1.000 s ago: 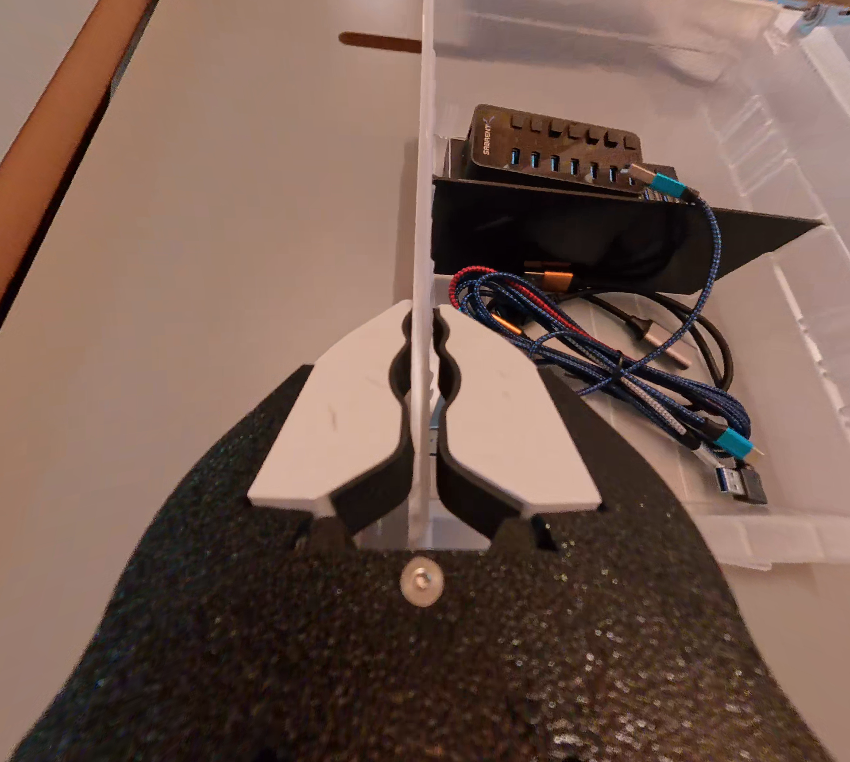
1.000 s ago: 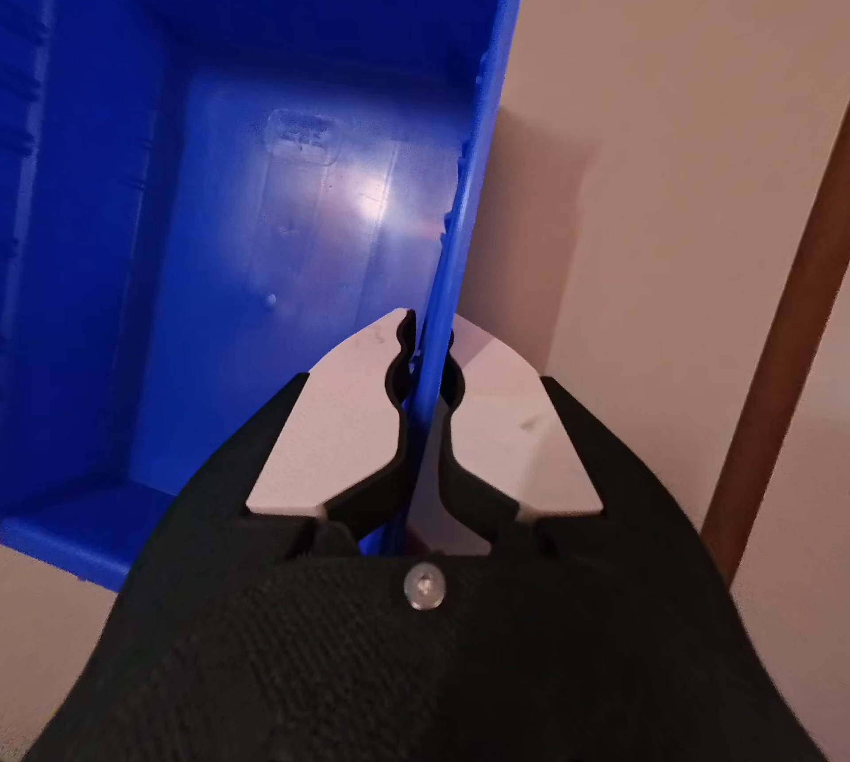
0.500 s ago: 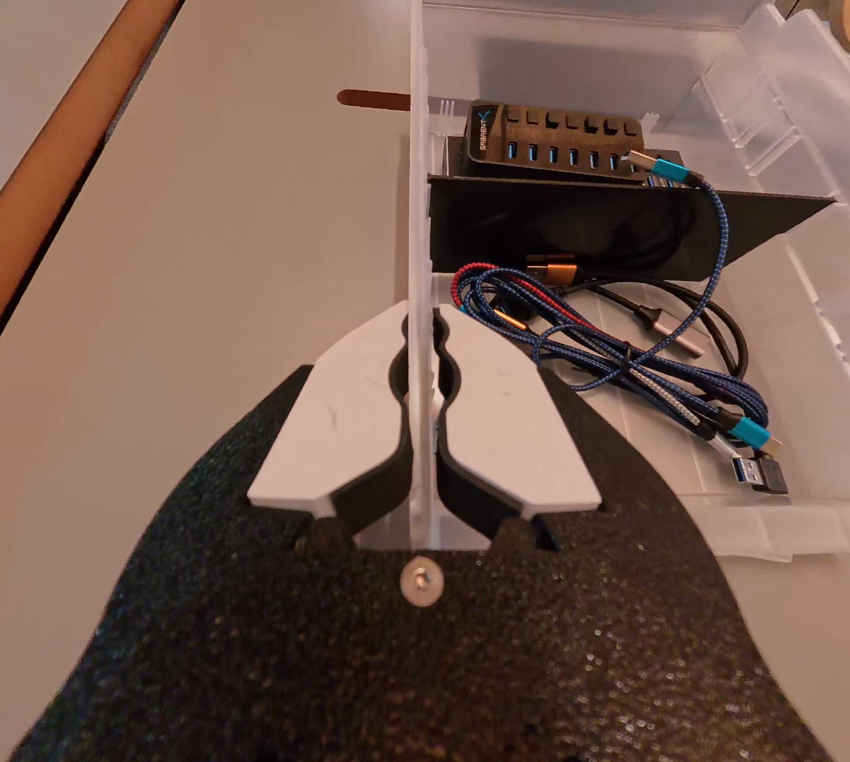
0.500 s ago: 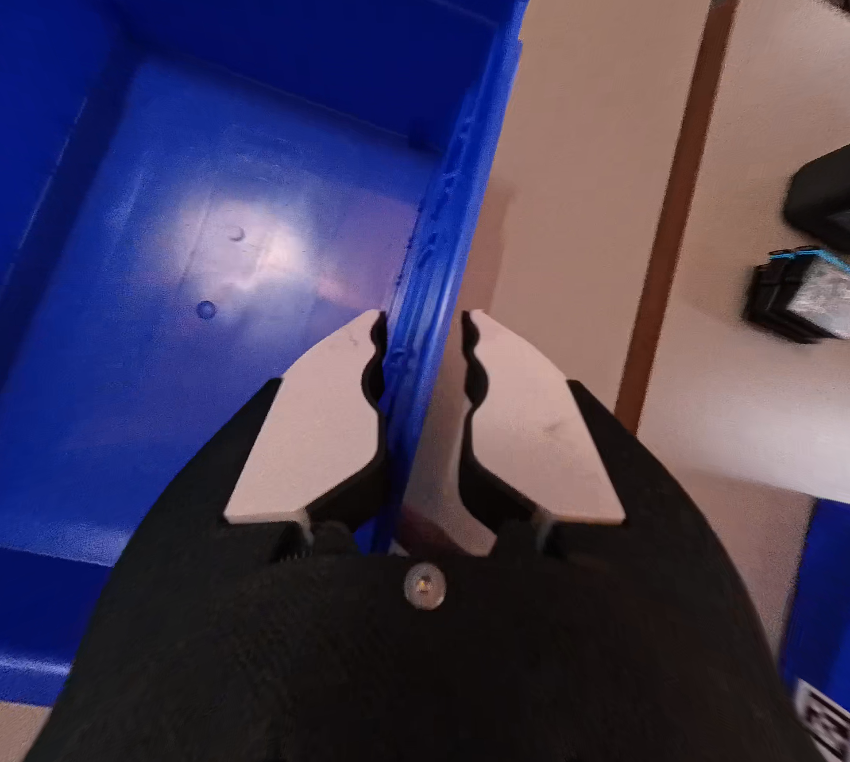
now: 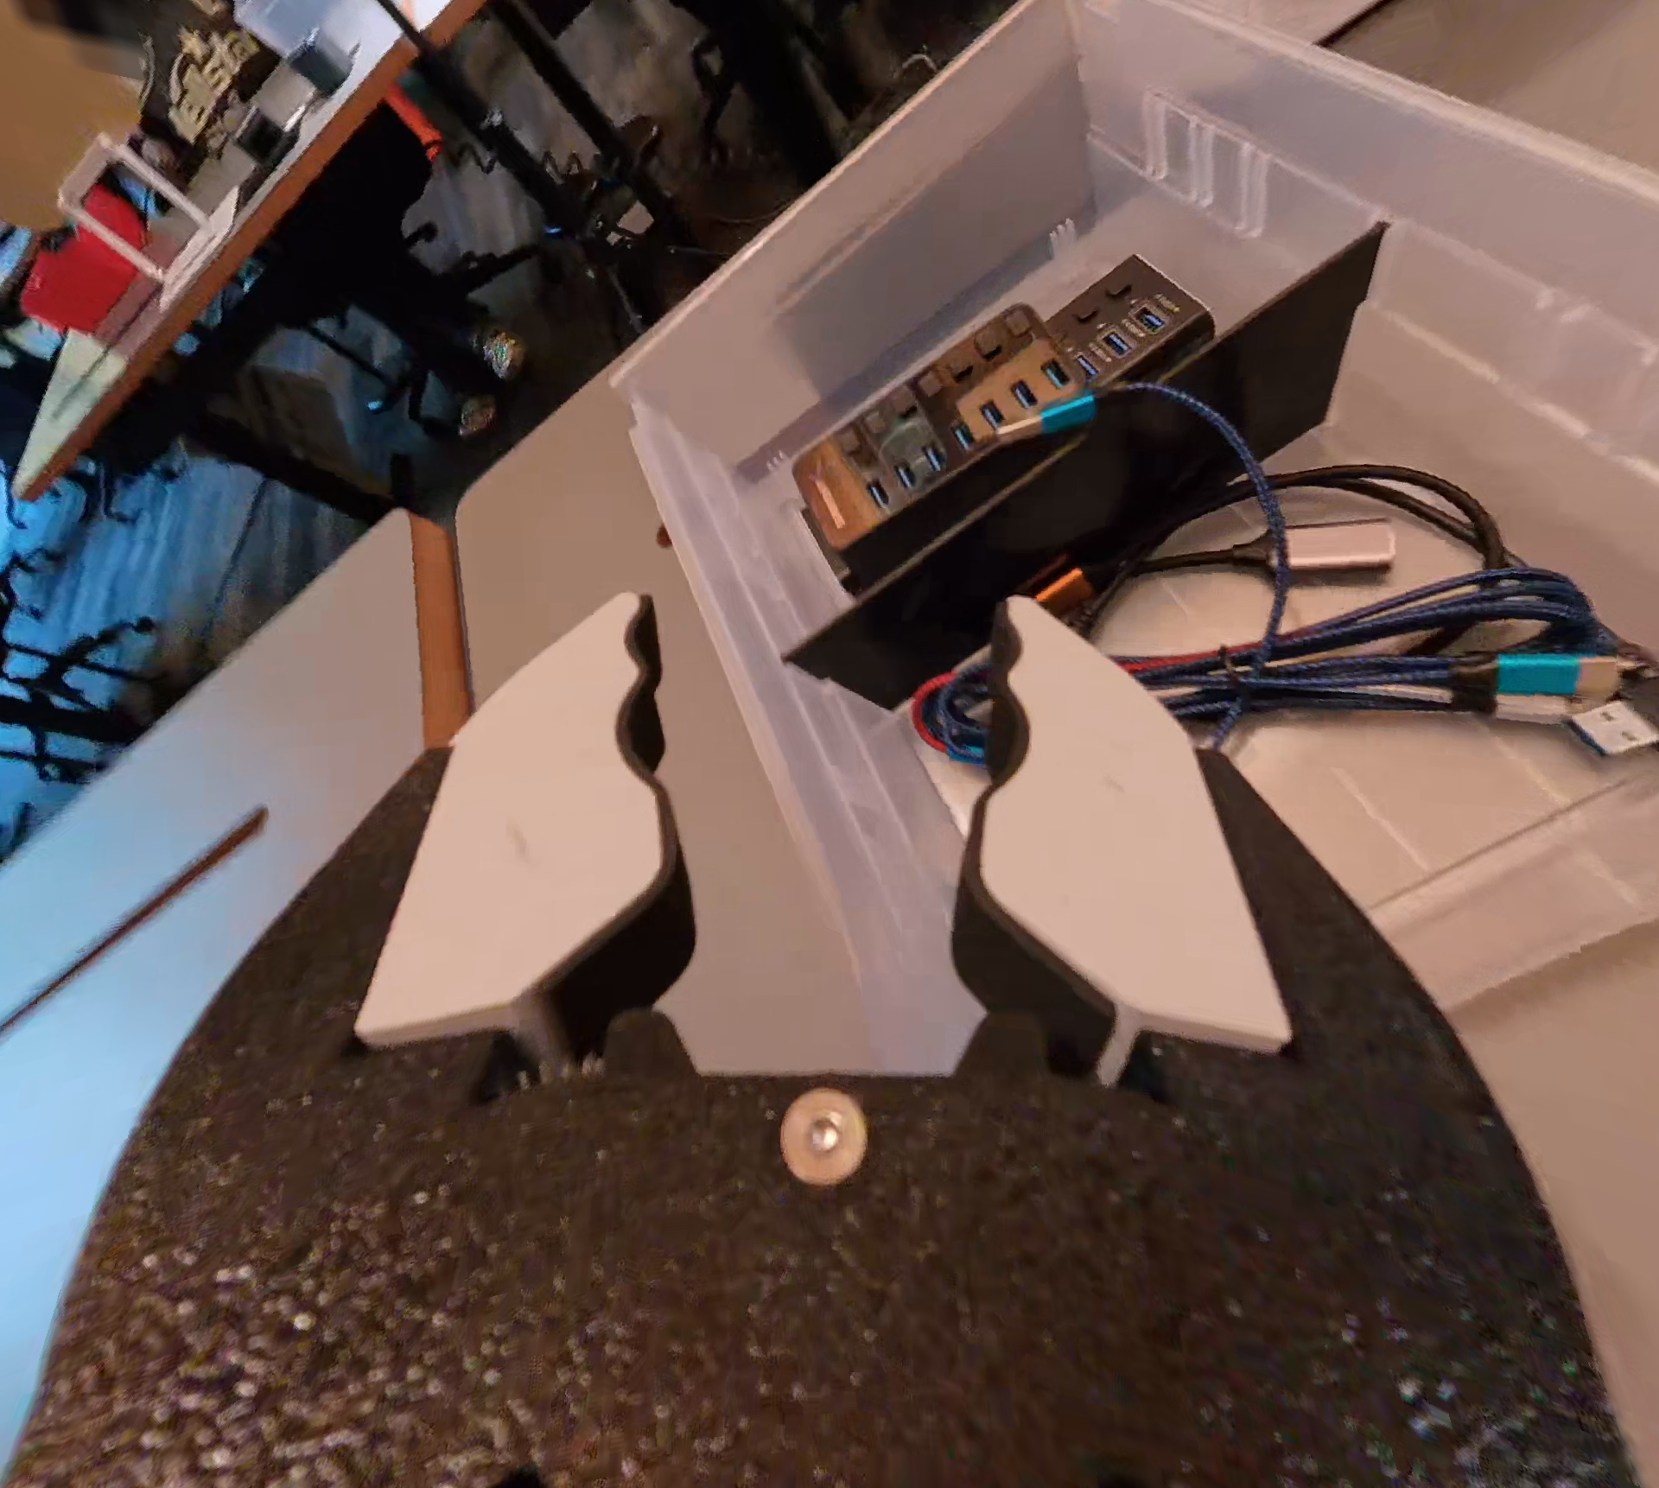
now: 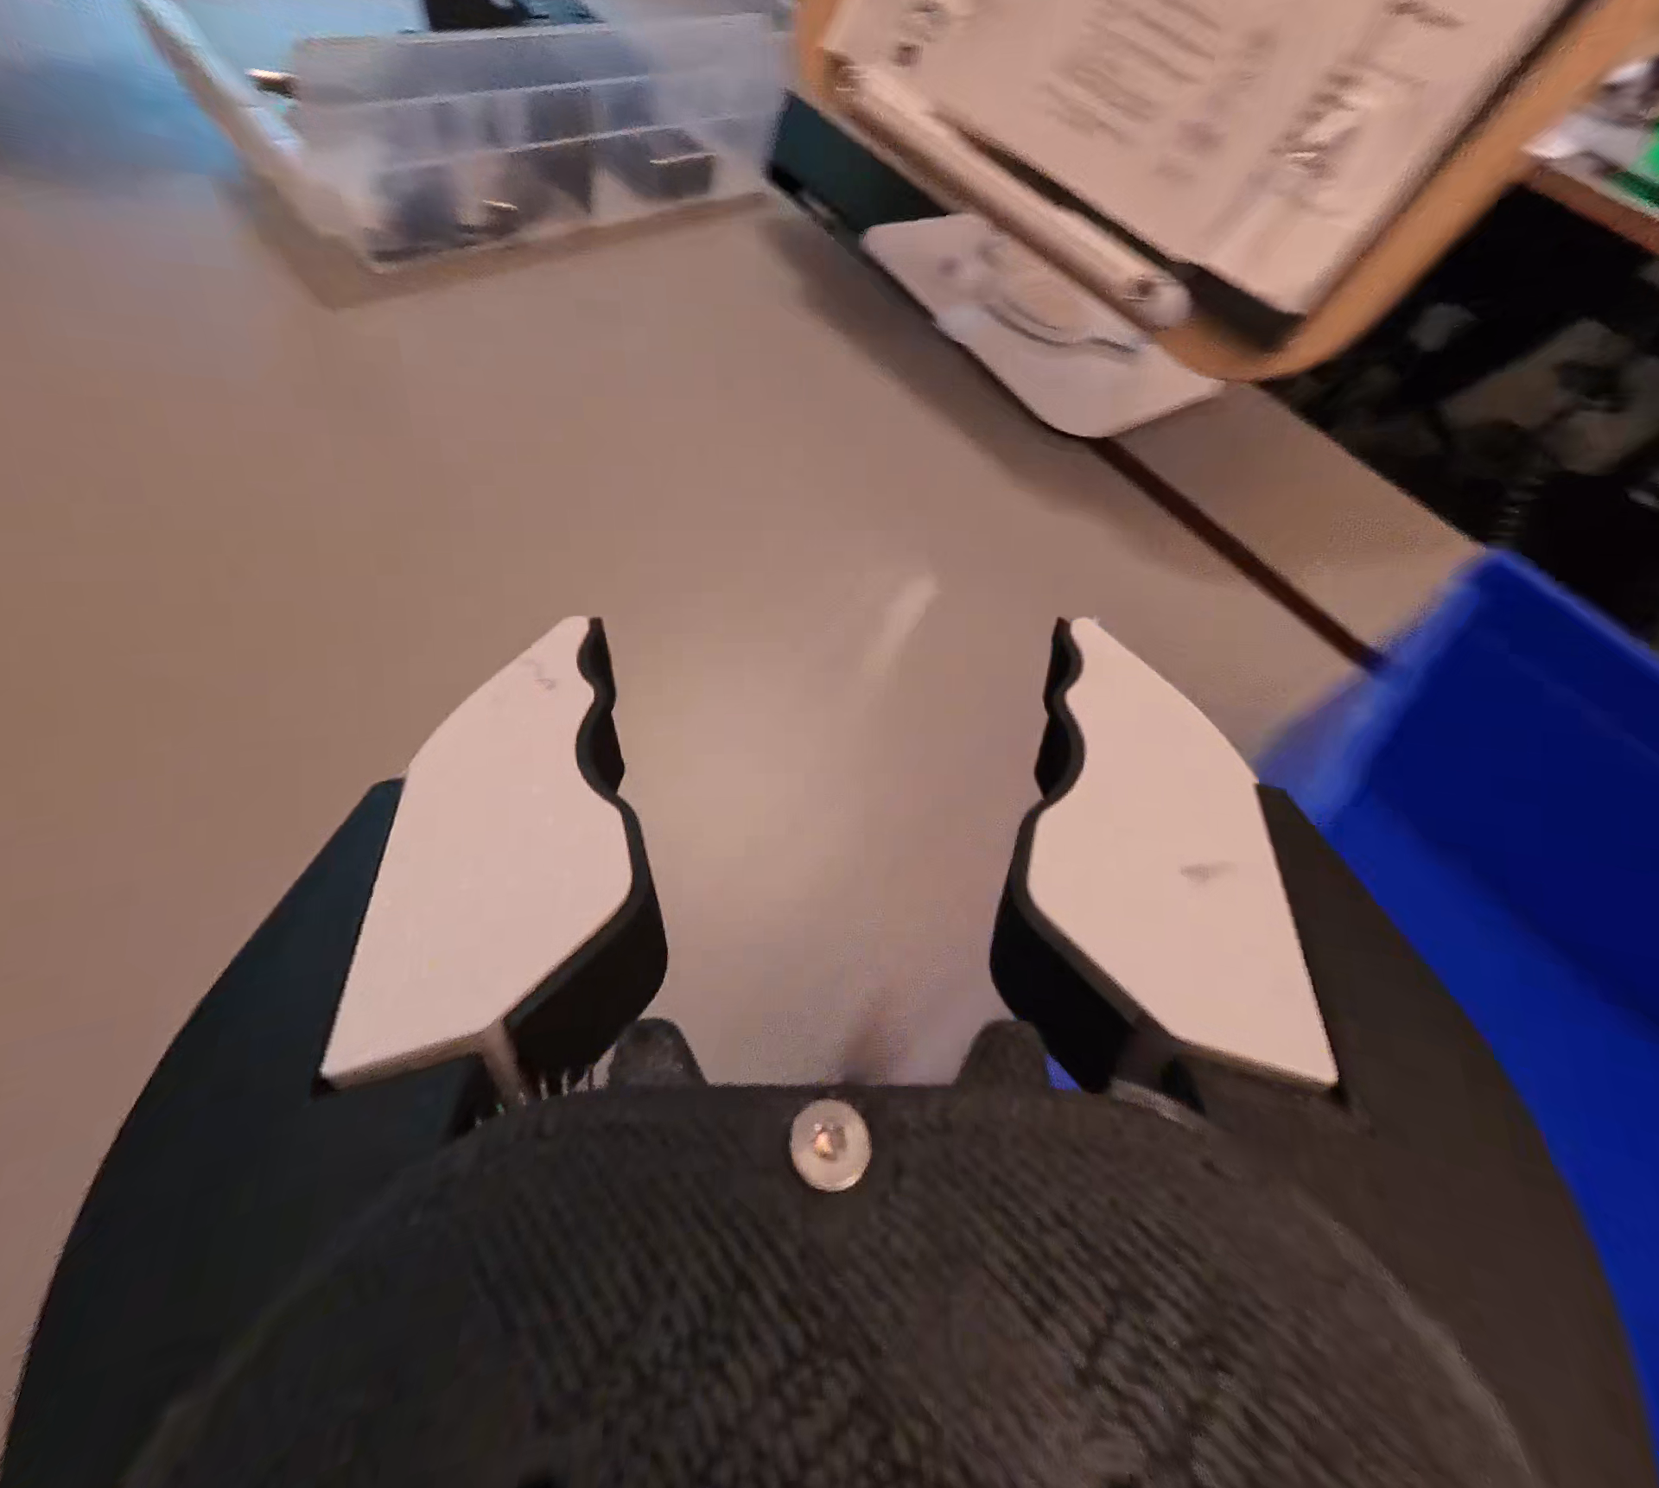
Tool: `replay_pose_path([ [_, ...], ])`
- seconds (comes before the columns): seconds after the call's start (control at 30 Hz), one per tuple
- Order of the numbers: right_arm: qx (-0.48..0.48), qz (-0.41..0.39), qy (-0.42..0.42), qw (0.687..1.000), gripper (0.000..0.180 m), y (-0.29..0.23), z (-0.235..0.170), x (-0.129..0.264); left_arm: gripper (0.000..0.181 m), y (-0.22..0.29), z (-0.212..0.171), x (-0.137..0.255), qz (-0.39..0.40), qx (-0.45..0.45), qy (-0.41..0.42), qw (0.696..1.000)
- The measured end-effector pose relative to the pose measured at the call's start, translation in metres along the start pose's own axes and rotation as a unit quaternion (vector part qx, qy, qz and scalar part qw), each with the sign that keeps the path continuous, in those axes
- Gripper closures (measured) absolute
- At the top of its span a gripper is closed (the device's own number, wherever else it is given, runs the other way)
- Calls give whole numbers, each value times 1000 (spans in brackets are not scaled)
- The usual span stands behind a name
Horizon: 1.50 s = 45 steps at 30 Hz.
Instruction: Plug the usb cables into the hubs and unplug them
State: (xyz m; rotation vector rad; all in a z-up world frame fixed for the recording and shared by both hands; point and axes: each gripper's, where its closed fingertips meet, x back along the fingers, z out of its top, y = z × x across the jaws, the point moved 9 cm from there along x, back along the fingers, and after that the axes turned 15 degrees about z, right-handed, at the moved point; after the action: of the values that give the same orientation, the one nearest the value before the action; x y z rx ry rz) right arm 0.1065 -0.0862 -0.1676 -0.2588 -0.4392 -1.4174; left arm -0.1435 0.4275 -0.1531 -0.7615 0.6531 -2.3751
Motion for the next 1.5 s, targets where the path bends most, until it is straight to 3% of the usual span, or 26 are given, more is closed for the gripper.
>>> replay_pose_path([
  [0.03, 0, 16, 1, 1000, 88, -12, -2, -20, 107, -2, 8, -7, -4, -29, 1, 1000],
  [0.17, 19, 69, -54, 996, 83, -40, -11, -75, 101, -8, 37, -47, -18, -204, -21, 979],
  [0.33, 16, 103, -27, 994, 86, -44, -23, -86, 96, 7, 53, -101, -96, -398, -64, 910],
  [0.57, -39, 138, 11, 990, 91, -34, -38, -81, 101, 37, 49, -157, -258, -424, -177, 850],
  [0.67, -40, 130, 9, 991, 90, -30, -42, -81, 101, 45, 36, -172, -267, -444, -217, 827],
  [0.73, -43, 126, 3, 991, 91, -29, -44, -83, 117, 52, 26, -176, -283, -444, -235, 817],
  [0.83, -41, 112, 1, 993, 92, -28, -45, -83, 118, 52, 31, -170, -240, -480, -197, 820],
  [1.0, -50, 91, 48, 993, 92, -28, -36, -78, 120, 37, 79, -120, -56, -527, -72, 845],
  [1.07, -57, 80, 73, 992, 90, -27, -30, -76, 120, 38, 105, -82, 33, -547, -1, 836],
  [1.17, -56, 80, 130, 987, 88, -30, -20, -71, 120, 67, 136, -13, 102, -547, 119, 822],
  [1.4, -62, 130, 250, 957, 81, -41, 10, -59, 120, 212, 143, 114, 89, -521, 357, 770],
  [1.47, -59, 148, 262, 952, 88, -46, 15, -57, 120, 250, 137, 141, 85, -496, 421, 755],
  [1.5, -45, 167, 263, 949, 99, -51, 16, -55, 120, 264, 135, 152, 92, -481, 454, 744],
])
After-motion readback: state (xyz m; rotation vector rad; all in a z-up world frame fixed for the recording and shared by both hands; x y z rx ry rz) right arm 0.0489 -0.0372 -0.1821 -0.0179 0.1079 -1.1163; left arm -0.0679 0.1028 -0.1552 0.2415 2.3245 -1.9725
